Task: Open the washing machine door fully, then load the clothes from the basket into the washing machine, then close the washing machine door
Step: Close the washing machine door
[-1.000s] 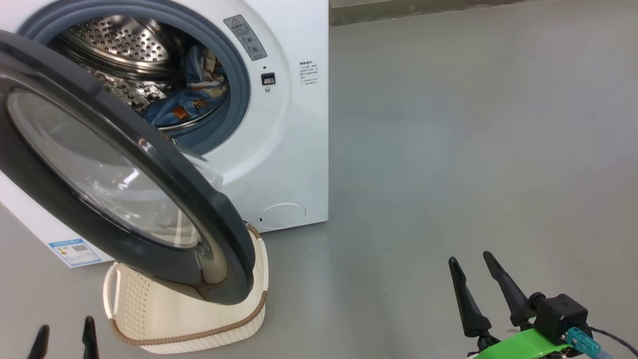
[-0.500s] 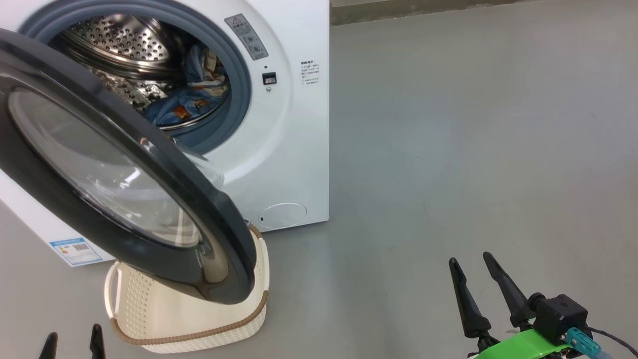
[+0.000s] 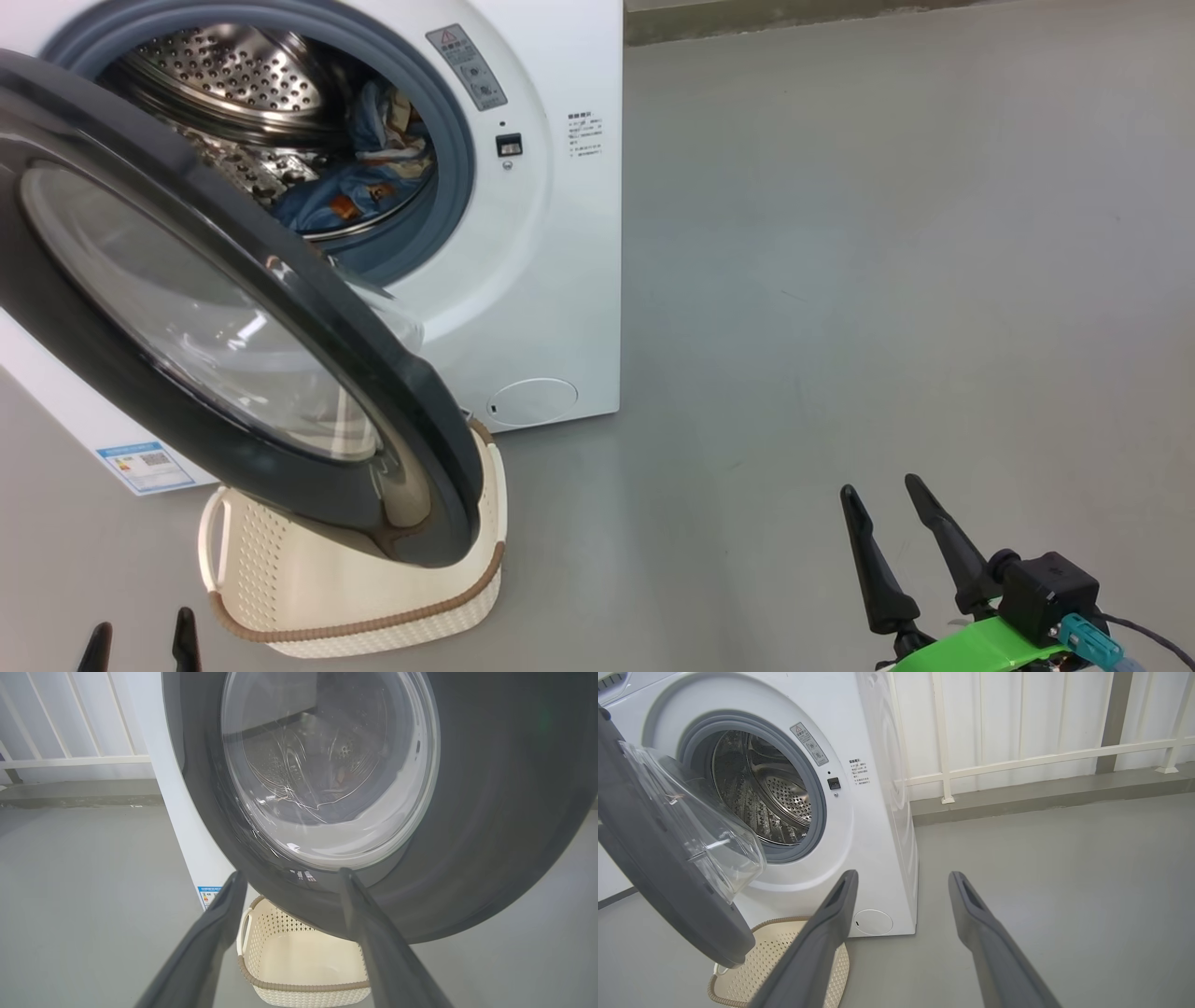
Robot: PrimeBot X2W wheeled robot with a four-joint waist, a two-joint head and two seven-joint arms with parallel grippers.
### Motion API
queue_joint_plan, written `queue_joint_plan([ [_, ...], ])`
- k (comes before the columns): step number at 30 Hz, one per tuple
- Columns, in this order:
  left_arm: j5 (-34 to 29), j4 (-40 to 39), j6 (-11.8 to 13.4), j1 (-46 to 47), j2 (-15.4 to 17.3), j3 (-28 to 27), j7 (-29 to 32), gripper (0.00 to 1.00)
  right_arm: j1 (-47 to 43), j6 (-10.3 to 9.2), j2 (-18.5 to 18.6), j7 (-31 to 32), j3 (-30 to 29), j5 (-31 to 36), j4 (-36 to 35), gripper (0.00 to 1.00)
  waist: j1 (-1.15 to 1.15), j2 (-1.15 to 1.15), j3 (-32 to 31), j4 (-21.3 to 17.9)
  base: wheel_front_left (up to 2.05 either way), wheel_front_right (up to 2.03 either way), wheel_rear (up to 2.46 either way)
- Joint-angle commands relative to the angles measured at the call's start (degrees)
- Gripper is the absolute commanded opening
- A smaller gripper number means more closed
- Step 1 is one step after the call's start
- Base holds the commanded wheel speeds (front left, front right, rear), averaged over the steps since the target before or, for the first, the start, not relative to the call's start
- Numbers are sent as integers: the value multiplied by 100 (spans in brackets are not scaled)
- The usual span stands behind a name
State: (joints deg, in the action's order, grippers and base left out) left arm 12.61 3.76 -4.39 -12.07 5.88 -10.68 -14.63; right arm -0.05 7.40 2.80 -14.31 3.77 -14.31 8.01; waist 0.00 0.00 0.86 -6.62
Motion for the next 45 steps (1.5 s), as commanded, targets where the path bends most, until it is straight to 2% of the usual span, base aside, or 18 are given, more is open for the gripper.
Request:
queue_joint_plan([
  [1, -61, -134, -22, 202, 49, -222, -37, 100, 118, 9, 8, -69, 139, -46, -121, 100, 0, 0, 1, 3, 0, 0, 0],
  [2, -75, -136, -27, 205, 42, -231, -37, 100, 117, 9, 8, -69, 142, -46, -115, 92, 0, 0, 2, 5, 0, 0, 0],
  [3, -89, -136, -32, 208, 36, -240, -37, 100, 119, 9, 8, -69, 150, -32, -104, 44, 0, 0, 4, 8, 0, 0, 0],
  [4, -100, -137, -38, 211, 29, -248, -37, 100, 120, 9, 8, -69, 152, -29, -95, 0, 0, 0, 5, 11, 0, 0, 0],
  [9, -134, -136, -76, 231, -12, -312, -37, 100, 218, 9, 8, -69, 147, -150, -305, 0, 0, 0, 19, 12, 0, 0, 0],
  [18, -155, -150, -145, 280, -62, -371, -37, 100, 751, 9, 8, -69, 560, -193, -1565, 0, 0, 0, 7, 35, 0, 0, 0],
  [23, -164, -128, -178, 308, -99, -348, -37, 100, 1224, 9, 8, -69, 1127, -154, -2185, 0, 0, 0, -22, 114, 0, 0, 0],
  [29, -186, -103, -215, 371, -135, -283, -37, 100, 1725, 9, 8, -69, 2159, -268, -2579, 0, 0, 0, -48, 284, 0, 0, 0],
  [33, -190, -70, -237, 406, -160, -227, -37, 100, 2010, 9, 109, -16, 3155, -545, -2473, 0, 0, 0, -28, 422, 0, 0, 0],
  [38, -183, -55, -262, 502, -190, -120, -37, 100, 2206, 9, 255, 180, 4139, -1077, -1826, 0, 0, 0, 110, 647, 0, 0, 0],
  [45, -164, -57, -284, 702, -215, 34, -37, 100, 2285, 9, 236, 181, 4618, -1388, -750, 0, 0, 0, 388, 969, 0, 0, 0],
])
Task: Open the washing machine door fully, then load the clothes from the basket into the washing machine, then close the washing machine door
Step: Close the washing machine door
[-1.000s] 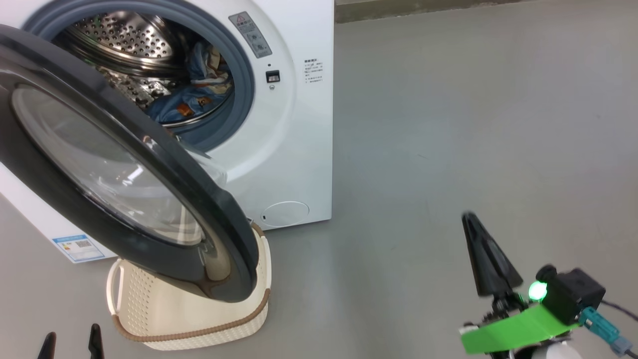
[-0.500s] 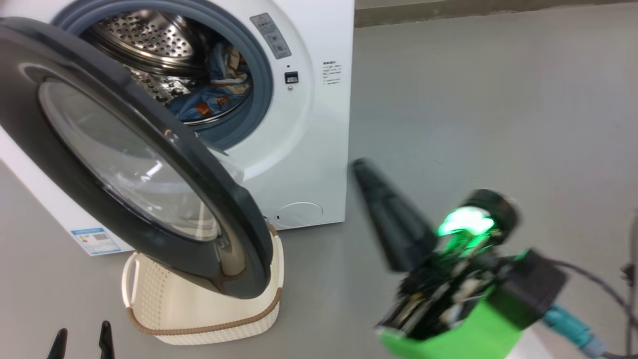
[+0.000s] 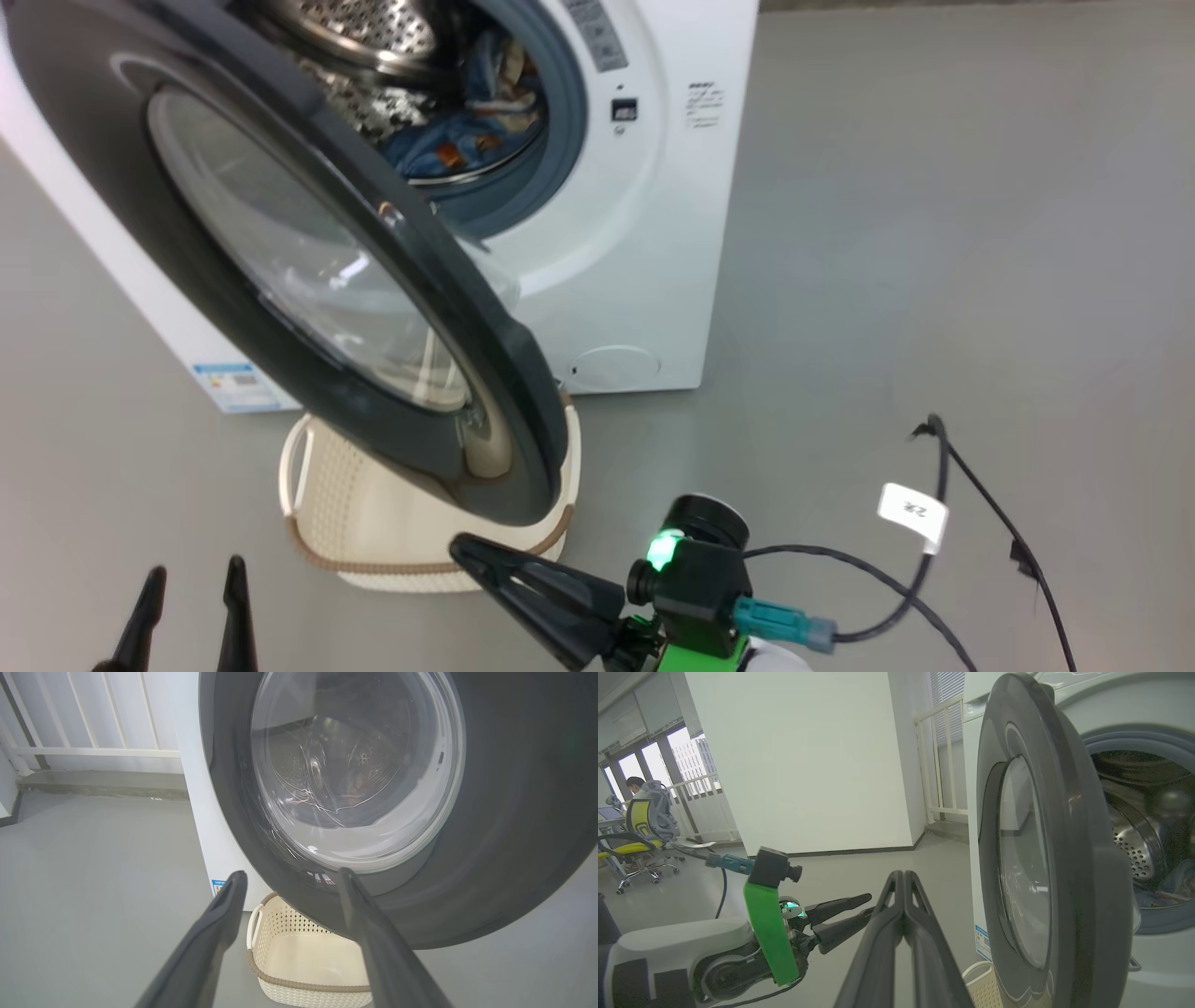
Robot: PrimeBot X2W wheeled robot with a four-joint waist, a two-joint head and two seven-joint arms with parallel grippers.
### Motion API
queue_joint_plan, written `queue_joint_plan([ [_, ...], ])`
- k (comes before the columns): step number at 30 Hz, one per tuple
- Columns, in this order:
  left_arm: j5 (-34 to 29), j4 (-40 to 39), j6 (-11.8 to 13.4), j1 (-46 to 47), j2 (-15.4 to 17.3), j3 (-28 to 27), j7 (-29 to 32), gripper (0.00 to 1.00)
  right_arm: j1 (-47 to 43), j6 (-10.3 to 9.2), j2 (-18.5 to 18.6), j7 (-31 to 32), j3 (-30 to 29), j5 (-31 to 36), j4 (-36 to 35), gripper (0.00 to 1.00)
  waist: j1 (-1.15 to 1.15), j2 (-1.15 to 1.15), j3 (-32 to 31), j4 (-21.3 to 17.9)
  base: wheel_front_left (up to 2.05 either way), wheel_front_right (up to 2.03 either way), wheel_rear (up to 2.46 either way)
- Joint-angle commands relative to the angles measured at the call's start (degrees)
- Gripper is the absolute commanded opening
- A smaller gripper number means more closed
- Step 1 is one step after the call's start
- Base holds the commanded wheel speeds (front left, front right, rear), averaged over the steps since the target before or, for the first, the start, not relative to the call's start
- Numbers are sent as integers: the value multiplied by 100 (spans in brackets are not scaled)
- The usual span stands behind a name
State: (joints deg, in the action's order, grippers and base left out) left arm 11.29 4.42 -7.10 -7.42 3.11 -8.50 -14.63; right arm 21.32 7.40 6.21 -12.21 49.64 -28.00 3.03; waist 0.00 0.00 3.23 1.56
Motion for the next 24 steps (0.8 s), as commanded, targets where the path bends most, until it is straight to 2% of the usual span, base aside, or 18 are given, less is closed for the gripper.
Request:
queue_joint_plan([
  [1, -27, -133, -16, 278, 60, -164, -37, 100, 167, 9, -112, -41, 59, -19, -65, 0, 0, 0, 206, 199, 0, 0, 0],
  [7, 36, -143, -29, 495, 64, -118, -37, 100, 312, 9, -201, -182, -72, -14, 846, 0, 0, 0, 500, 398, 0, 0, 0],
  [14, 144, -104, -36, 696, 78, -62, -37, 100, 575, 9, -292, -266, -307, 42, 1411, 0, 0, 0, 773, 528, 0, 0, 0],
  [24, 274, -103, -38, 924, 149, 99, -37, 100, 686, 9, -331, -277, -1523, 373, 1433, 0, 0, 0, 1063, 617, 0, 0, 0],
])
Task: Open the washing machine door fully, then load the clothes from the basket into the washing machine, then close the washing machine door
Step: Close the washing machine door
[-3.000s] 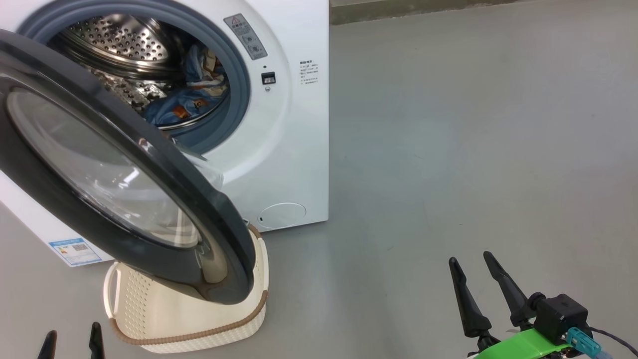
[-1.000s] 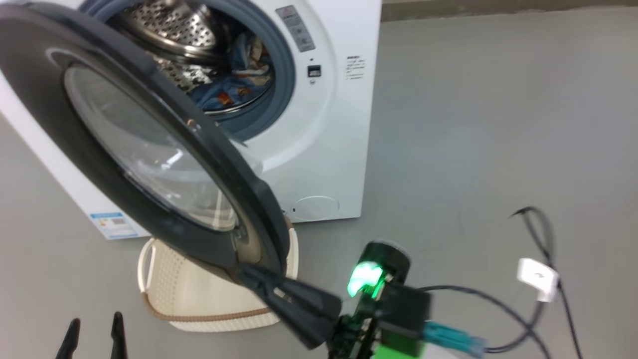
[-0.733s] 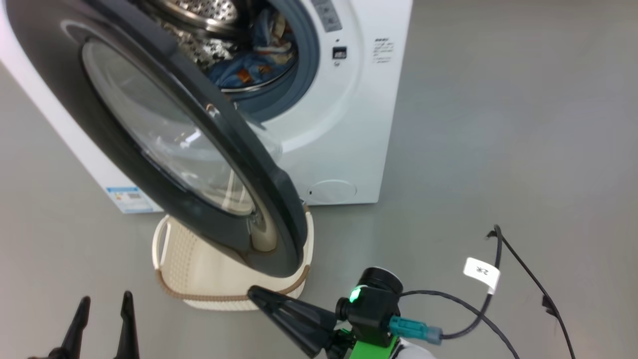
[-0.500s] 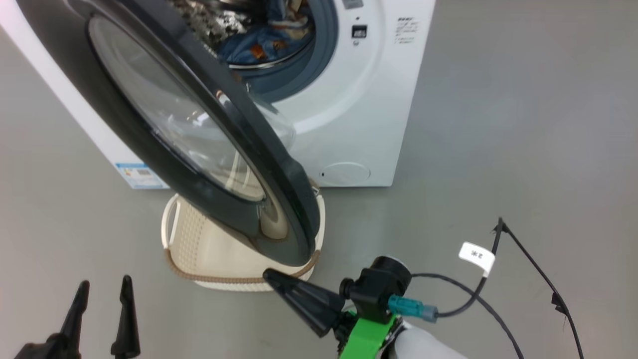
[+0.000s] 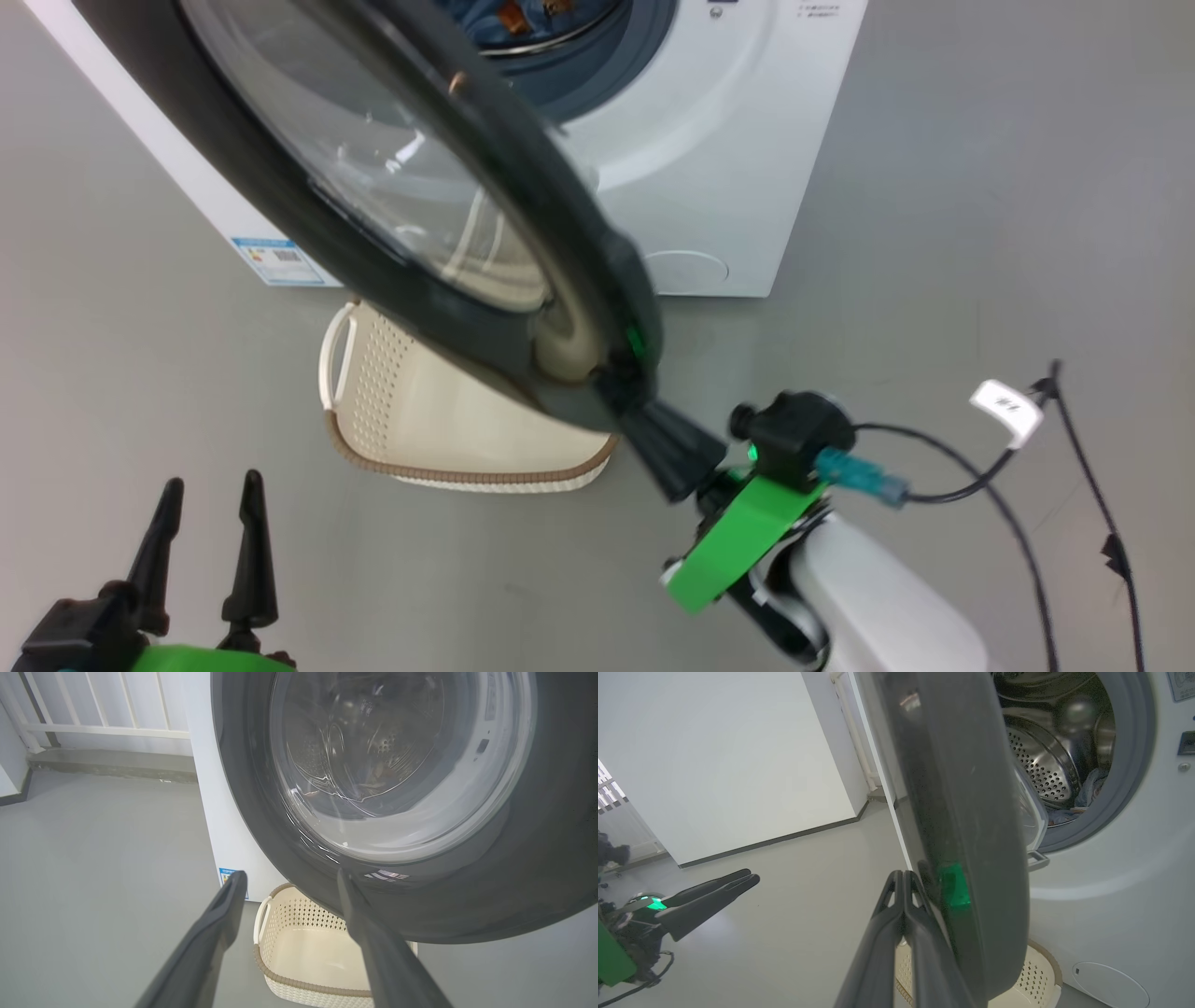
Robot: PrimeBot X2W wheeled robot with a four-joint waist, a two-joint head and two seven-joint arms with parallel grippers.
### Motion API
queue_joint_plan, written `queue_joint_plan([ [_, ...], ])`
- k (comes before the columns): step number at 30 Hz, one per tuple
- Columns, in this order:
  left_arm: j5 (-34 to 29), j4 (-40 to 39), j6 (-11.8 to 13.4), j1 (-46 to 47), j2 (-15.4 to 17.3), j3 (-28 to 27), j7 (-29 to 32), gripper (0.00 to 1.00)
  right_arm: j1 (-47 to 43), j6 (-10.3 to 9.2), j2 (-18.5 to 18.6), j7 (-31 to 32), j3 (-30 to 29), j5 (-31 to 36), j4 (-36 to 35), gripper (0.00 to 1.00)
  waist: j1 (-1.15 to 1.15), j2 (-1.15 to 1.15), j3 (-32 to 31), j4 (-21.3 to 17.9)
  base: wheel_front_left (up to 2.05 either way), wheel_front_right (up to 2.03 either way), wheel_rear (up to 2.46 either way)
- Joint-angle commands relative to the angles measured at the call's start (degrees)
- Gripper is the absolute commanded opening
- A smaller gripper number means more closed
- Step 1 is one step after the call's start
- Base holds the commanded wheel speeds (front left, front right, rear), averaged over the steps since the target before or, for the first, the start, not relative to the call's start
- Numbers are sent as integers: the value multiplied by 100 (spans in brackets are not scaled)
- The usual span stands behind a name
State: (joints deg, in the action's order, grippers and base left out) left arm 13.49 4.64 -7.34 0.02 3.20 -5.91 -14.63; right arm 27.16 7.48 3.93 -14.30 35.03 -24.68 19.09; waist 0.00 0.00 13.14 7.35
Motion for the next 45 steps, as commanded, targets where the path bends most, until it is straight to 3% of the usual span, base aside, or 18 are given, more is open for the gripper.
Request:
queue_joint_plan([
  [1, 64, -127, -13, 201, 146, -141, -37, 100, 116, 1, -103, -69, -168, 54, -197, 0, 0, 0, 110, 46, 0, 0, 0],
  [19, 326, -191, -14, 848, 283, 374, -37, 100, 1487, 1, -104, -70, -1820, 646, 107, 0, 0, 0, 1134, 332, 0, 0, 0],
  [37, 581, -399, -14, 1508, 385, 820, -37, 100, 3042, 1, -105, -70, -2626, 1431, 734, 0, 0, 0, 2139, 689, 0, 0, 0],
  [45, 670, -337, -14, 1708, 362, 1049, -37, 100, 3483, 1, -105, -70, -2972, 1427, 913, 0, 0, 0, 2291, 854, 0, 0, 0],
])
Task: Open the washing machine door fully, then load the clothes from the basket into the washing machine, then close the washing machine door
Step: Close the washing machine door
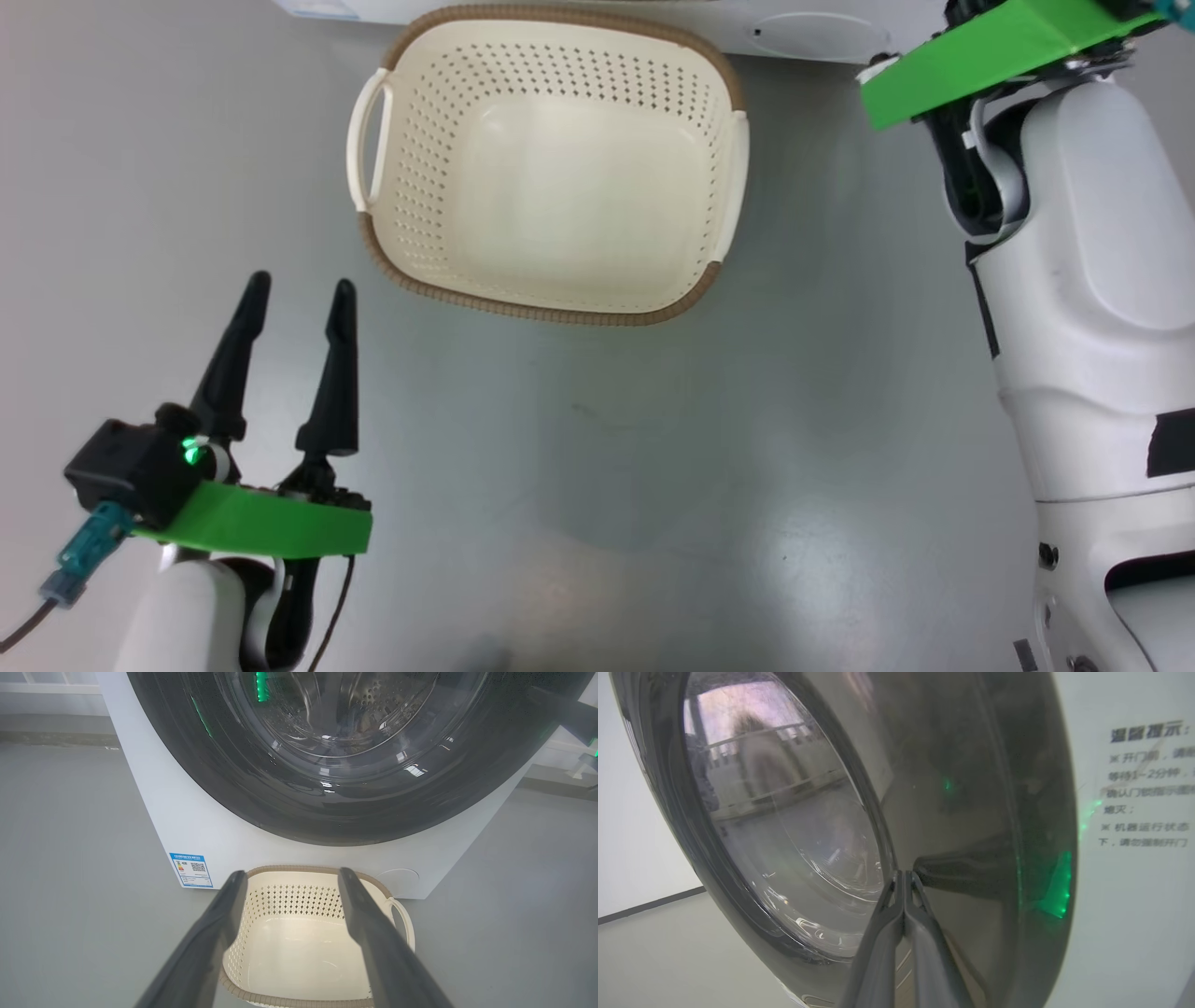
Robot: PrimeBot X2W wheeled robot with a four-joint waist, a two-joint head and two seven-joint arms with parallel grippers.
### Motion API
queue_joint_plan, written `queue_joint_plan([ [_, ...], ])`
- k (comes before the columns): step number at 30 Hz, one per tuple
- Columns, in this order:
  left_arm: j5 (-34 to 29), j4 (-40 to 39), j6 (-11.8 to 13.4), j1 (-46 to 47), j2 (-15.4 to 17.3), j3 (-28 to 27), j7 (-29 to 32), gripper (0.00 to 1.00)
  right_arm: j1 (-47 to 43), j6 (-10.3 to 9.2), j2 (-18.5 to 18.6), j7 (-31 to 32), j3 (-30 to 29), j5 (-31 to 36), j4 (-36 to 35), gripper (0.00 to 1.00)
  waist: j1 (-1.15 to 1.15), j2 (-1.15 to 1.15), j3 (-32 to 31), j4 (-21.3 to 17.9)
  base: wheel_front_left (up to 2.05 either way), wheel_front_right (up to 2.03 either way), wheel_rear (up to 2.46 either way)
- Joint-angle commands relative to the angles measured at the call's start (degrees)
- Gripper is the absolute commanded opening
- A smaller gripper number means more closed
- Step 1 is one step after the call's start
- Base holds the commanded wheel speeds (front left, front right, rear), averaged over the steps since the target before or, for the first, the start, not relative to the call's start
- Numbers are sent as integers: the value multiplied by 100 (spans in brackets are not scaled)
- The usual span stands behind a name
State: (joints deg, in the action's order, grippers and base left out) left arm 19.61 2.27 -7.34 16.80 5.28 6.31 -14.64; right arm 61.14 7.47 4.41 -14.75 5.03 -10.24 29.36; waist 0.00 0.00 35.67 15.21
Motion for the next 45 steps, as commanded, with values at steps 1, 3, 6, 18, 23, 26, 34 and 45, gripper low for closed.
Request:
queue_joint_plan([
  [1, 64, -91, -14, 48, 153, -151, -36, 100, 129, 2, -153, -25, -8, -10, -88, 0, 0, 0, 40, 91, 0, 0, 0],
  [3, 78, -80, -14, 70, 153, -125, -36, 100, 215, 2, -153, -25, -62, 24, -28, 0, 0, 0, 38, 121, 0, 0, 0],
  [6, 97, -69, -14, 90, 158, -120, -36, 100, 319, 2, -153, -25, -108, 96, 51, 0, 0, 0, 35, 136, 0, 0, 0],
  [18, 129, -36, -14, 95, 181, -130, -36, 100, 384, 2, -153, -25, -157, 330, 371, 0, 0, 0, -82, 75, 0, 0, 0],
  [23, 152, -52, -14, 74, 215, -96, -36, 100, 494, 2, -132, -25, -338, 407, 529, 0, 0, 0, -86, 96, 0, 0, 0],
  [26, 164, -62, -14, 76, 224, -81, -36, 100, 573, 2, -134, -25, -398, 456, 615, 0, 0, 0, -50, 119, 0, 0, 0],
  [34, 164, -55, -14, 86, 215, -97, -36, 100, 704, 2, -134, -25, -523, 548, 728, 0, 0, 0, -59, 180, 0, 0, 0],
  [45, 65, -39, -14, -27, 211, -284, -36, 100, -247, 2, -146, -25, 69, 36, 335, 0, 0, 0, -575, -99, 0, 0, 0],
])
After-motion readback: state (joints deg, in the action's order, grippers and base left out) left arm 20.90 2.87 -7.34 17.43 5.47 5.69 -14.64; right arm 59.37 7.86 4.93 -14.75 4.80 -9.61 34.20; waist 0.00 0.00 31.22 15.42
